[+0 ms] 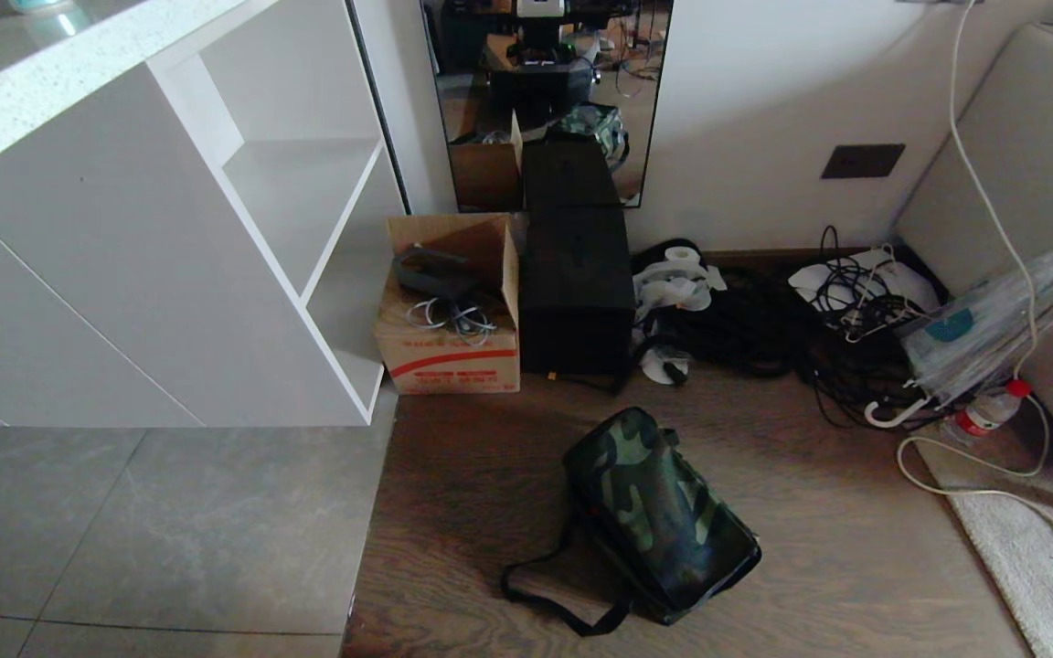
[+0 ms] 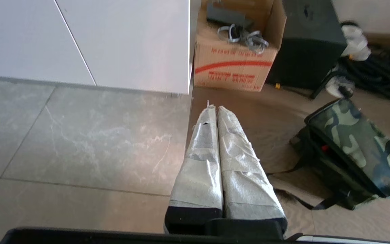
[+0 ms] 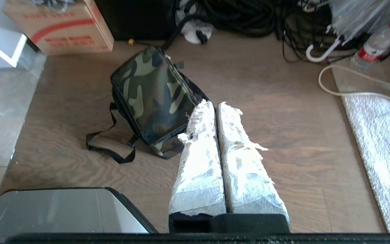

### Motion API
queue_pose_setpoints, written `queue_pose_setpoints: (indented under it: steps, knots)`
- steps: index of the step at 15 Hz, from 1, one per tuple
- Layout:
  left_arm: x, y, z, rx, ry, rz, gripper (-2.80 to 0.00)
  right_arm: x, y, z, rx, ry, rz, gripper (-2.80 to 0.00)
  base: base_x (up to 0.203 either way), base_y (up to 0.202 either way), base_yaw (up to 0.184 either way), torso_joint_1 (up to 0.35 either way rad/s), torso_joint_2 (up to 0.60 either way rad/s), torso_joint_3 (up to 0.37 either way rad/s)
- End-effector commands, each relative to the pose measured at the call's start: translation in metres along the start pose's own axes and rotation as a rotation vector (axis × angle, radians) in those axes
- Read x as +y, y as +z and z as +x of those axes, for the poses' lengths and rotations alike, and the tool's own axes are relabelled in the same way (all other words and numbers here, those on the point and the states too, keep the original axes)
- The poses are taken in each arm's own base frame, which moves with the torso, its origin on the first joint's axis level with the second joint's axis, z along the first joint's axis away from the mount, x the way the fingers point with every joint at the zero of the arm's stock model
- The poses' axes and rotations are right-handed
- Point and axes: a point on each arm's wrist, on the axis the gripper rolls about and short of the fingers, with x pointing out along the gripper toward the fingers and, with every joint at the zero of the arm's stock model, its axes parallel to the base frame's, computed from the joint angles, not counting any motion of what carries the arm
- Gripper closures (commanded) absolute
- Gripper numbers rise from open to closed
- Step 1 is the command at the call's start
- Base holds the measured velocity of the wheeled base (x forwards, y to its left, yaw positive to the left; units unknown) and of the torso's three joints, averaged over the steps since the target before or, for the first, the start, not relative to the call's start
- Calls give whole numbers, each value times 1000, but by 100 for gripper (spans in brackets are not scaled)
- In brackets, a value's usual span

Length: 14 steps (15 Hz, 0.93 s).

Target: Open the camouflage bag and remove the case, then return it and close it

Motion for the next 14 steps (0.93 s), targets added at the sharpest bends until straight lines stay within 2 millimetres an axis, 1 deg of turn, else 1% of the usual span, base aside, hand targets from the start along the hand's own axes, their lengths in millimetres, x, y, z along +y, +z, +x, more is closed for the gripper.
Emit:
queue_pose_setpoints:
  steps: [1,14]
  knots:
    - [0,-3,1,9,1,0,0,0,0,0,3,0,0,0,0,0,0,5,2,203]
    - [0,-3,1,9,1,0,0,0,0,0,4,0,2,0,0,0,0,2,4,203]
